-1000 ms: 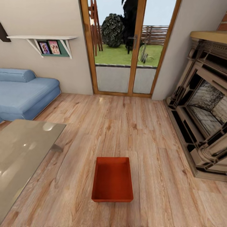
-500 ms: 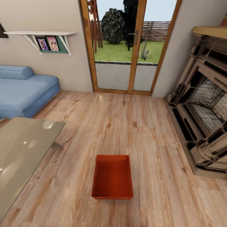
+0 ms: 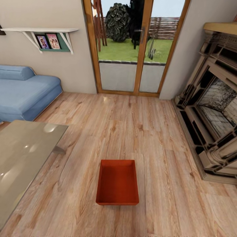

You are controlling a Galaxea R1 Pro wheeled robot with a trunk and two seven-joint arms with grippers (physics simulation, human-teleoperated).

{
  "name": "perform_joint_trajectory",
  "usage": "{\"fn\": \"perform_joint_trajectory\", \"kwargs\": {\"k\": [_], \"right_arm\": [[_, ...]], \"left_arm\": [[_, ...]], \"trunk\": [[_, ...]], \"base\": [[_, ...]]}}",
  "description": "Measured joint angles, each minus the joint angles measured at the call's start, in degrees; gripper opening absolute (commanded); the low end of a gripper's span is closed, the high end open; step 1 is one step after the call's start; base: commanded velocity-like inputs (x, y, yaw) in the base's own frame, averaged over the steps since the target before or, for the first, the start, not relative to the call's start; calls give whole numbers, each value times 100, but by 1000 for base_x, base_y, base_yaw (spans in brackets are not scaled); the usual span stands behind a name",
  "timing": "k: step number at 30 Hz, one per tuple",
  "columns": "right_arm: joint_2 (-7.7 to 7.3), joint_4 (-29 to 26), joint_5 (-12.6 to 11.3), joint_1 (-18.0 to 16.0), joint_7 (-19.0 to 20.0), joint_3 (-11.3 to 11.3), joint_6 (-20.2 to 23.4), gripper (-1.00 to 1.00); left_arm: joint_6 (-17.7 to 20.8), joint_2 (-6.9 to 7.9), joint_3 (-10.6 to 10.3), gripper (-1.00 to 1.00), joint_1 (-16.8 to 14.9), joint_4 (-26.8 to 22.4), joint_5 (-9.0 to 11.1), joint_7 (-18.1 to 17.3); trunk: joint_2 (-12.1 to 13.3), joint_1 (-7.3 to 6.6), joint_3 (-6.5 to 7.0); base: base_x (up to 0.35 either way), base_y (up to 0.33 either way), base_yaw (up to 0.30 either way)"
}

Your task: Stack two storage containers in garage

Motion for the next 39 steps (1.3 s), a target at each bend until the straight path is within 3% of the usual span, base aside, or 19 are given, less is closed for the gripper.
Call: {"fn": "perform_joint_trajectory", "kwargs": {"k": [39], "right_arm": [[0,0,0,0,0,0,4,100]], "left_arm": [[0,8,1,100,0,0,0,6]], "trunk": [[0,0,-360]], "base": [[0,0,0]]}}
